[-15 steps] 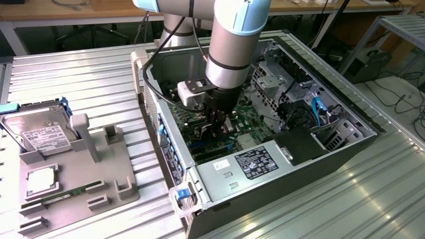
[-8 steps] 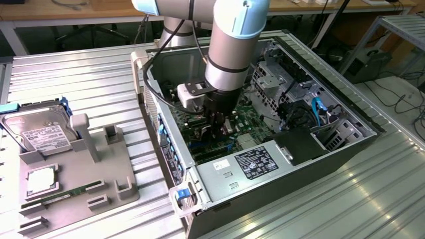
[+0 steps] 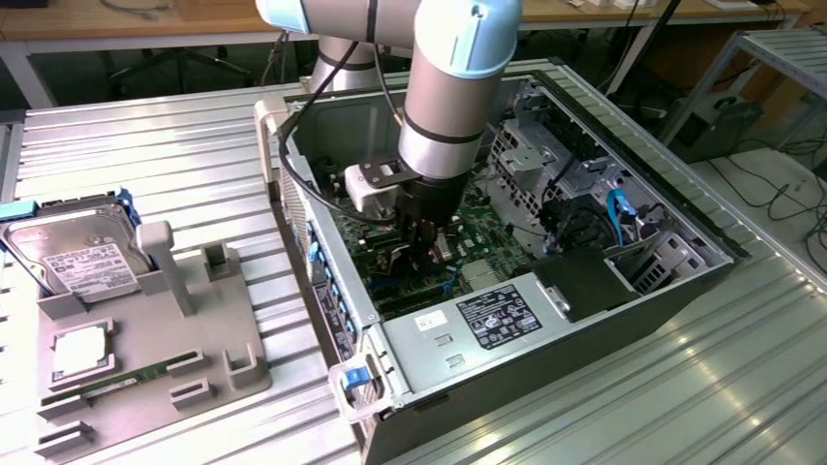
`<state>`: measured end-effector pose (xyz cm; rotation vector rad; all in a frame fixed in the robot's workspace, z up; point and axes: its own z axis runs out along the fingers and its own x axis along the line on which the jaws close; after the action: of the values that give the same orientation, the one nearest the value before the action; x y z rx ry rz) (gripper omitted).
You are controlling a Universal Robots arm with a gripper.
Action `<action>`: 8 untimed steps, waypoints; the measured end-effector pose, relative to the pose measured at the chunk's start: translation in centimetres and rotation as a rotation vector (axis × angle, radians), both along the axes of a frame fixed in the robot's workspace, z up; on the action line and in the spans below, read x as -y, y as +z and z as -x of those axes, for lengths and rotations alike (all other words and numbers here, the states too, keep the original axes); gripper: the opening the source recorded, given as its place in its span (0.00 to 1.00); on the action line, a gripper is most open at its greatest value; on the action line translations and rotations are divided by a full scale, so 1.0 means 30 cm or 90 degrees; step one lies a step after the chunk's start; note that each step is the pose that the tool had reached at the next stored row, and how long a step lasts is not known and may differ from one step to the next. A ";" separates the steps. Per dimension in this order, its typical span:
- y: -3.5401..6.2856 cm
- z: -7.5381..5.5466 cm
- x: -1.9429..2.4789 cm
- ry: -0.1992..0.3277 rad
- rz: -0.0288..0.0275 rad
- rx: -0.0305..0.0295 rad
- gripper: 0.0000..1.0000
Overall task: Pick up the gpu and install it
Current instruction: 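Insert the gpu into the slot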
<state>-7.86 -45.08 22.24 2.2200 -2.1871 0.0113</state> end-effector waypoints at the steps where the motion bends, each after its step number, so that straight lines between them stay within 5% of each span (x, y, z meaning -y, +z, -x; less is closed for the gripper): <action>1: 0.000 0.000 0.000 0.000 0.0000 0.0000 0.28; 3: -0.003 0.000 -0.001 0.000 -0.0020 0.0007 0.28; 8: 0.020 0.000 0.000 0.000 0.0001 0.0018 0.35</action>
<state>-7.87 -45.08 22.83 2.2214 -2.1883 0.0145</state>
